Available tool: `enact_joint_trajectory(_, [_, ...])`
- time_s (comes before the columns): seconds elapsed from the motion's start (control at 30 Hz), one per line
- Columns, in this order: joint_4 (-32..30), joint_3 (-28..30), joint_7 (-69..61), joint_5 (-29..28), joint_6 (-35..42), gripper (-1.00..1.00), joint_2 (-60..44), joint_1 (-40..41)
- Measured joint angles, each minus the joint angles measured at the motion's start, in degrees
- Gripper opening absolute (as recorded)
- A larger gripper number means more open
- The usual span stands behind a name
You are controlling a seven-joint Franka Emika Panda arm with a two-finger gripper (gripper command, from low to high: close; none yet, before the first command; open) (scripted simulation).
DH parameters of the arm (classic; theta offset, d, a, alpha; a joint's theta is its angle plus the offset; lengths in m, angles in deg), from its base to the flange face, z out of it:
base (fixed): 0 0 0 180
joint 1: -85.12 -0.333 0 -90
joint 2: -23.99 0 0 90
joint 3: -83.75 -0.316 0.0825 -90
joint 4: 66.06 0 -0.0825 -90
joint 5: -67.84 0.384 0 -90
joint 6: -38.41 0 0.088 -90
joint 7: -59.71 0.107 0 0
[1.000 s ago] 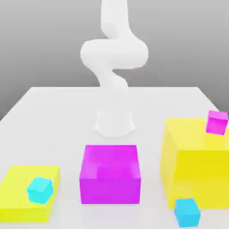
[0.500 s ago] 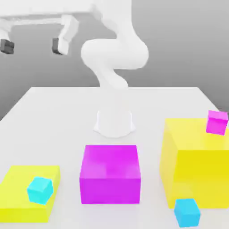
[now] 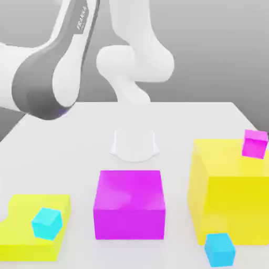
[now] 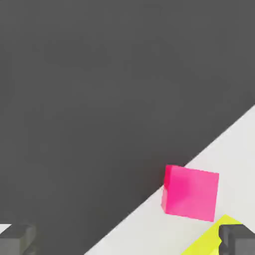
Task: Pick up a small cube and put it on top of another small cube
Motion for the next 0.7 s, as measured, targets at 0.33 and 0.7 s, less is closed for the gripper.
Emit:
enact_joint_trajectory(0.33, [3.87, -1.16, -0.6, 4.06, -6.8, -1.0, -15.89, 3.97])
enact_joint_trajectory(0.7, [-1.35, 0.89, 2.39, 2.6, -0.85, -1.0, -4.72, 1.42])
